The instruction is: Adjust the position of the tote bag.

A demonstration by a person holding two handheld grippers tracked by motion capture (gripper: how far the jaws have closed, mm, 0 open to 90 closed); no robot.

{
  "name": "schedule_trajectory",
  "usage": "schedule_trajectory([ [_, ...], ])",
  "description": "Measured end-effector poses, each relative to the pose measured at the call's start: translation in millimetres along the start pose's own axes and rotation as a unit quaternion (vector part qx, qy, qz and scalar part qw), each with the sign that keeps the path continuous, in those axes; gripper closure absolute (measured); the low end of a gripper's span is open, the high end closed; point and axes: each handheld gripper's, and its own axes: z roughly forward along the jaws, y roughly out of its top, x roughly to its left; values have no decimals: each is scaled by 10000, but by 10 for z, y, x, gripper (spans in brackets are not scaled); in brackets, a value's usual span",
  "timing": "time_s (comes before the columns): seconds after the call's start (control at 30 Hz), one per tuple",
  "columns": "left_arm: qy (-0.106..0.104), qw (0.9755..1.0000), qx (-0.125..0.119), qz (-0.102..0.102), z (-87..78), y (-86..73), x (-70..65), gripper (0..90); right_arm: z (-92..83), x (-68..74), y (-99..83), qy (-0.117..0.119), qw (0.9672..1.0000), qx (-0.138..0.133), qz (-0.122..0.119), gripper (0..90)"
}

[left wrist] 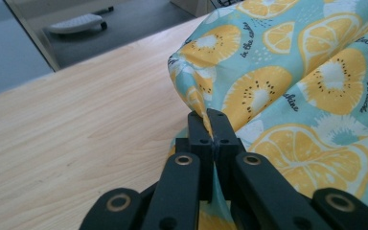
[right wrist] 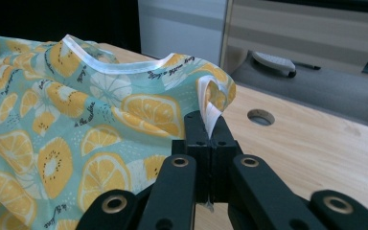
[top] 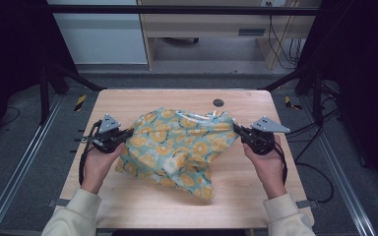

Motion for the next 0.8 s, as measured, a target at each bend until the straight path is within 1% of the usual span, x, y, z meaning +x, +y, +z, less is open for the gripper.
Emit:
schedule_trajectory([
  [0.17,47,9997,-232,-2,-137,2,-9,900,-94,65,62,49,9998,-188,-67,899],
  [0.3,70,9994,-345,10,-222,-32,-45,900,-168,110,70,91,9995,-283,-129,899],
  [0.43,54,9990,-450,-23,-305,-88,-76,900,-253,156,51,142,9992,-334,-183,899],
  [0.57,60,9983,-587,19,-419,-164,-134,900,-351,221,33,190,9989,-350,-258,899],
  [0.67,44,9981,-615,42,-477,-224,-166,900,-396,261,7,230,9985,-372,-329,899],
  [0.73,11,9980,-624,64,-516,-256,-177,900,-413,276,-32,256,9984,-410,-294,899],
  [0.8,-45,9978,-663,16,-553,-290,-183,900,-426,296,-71,267,9985,-383,-280,899],
])
